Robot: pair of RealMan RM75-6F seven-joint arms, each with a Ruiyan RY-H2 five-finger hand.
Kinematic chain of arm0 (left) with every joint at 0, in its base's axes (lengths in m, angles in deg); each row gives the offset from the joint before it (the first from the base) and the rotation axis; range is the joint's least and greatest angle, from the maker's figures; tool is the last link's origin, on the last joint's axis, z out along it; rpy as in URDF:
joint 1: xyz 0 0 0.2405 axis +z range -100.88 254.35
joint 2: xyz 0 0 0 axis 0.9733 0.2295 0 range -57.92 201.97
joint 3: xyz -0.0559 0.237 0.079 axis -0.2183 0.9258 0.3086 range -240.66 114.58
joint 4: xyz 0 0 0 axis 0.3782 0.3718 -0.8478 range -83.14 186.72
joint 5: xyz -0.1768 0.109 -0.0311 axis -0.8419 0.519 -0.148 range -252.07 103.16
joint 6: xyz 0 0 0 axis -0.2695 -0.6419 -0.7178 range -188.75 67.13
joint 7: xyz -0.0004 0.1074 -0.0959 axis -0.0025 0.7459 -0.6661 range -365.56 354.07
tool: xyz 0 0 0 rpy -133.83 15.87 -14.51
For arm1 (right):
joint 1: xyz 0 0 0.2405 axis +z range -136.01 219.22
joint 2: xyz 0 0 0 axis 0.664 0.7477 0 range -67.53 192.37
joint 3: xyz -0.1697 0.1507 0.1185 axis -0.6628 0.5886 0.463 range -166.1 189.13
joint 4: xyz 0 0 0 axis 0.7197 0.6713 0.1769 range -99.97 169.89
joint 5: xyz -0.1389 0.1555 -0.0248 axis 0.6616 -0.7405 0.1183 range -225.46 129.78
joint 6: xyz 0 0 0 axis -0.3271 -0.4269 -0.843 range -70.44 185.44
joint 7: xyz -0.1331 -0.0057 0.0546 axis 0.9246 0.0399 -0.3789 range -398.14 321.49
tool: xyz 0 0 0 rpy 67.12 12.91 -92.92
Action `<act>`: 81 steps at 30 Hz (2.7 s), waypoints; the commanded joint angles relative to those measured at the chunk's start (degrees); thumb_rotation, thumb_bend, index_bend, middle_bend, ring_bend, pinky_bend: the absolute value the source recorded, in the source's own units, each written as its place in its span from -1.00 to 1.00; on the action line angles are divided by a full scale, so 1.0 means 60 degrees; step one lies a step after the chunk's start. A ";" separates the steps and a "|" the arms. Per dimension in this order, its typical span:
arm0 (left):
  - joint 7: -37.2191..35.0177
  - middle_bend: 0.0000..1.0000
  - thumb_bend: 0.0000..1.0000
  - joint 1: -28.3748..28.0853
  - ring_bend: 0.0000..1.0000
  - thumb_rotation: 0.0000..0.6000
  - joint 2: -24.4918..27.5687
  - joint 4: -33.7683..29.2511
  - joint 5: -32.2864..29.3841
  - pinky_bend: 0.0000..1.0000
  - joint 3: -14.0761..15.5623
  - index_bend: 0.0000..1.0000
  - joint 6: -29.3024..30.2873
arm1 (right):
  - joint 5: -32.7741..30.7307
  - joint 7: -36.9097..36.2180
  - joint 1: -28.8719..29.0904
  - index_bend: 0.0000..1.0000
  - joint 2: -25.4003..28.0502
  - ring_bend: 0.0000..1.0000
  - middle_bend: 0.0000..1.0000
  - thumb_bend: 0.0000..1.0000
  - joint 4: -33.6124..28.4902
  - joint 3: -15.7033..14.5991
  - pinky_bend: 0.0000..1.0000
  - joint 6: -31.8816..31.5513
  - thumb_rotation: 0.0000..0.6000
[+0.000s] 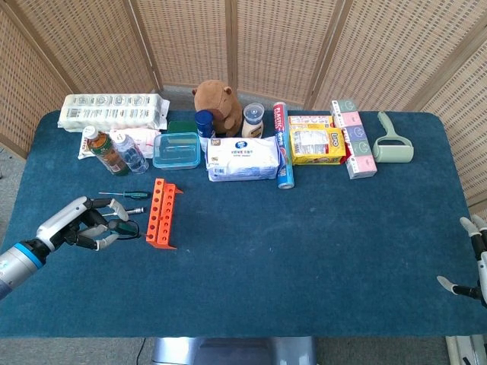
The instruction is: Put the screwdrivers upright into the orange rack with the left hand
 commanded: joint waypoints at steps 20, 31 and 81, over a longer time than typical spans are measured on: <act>0.0780 1.00 -0.03 -0.0263 0.92 1.00 -0.0886 0.0500 -0.0820 1.00 -0.0094 0.11 -0.0930 | -0.0104 0.0026 0.0045 -0.90 -0.0004 -1.00 -1.00 -1.00 0.0005 0.0001 -1.00 0.0123 1.00; 0.1875 1.00 -0.03 -0.0382 0.92 1.00 -0.1313 0.0467 -0.1522 1.00 -0.0225 0.11 -0.1484 | -0.0187 -0.0045 0.0046 -0.90 0.0019 -1.00 -1.00 -1.00 0.0028 0.0020 -1.00 0.0164 1.00; 0.3109 1.00 -0.23 0.0212 0.92 1.00 -0.0937 -0.0285 -0.2217 1.00 -0.1101 -0.73 -0.1179 | 0.0029 -0.0586 -0.0047 -0.90 0.0183 -1.00 -1.00 -1.00 0.0086 0.0018 -1.00 0.0066 1.00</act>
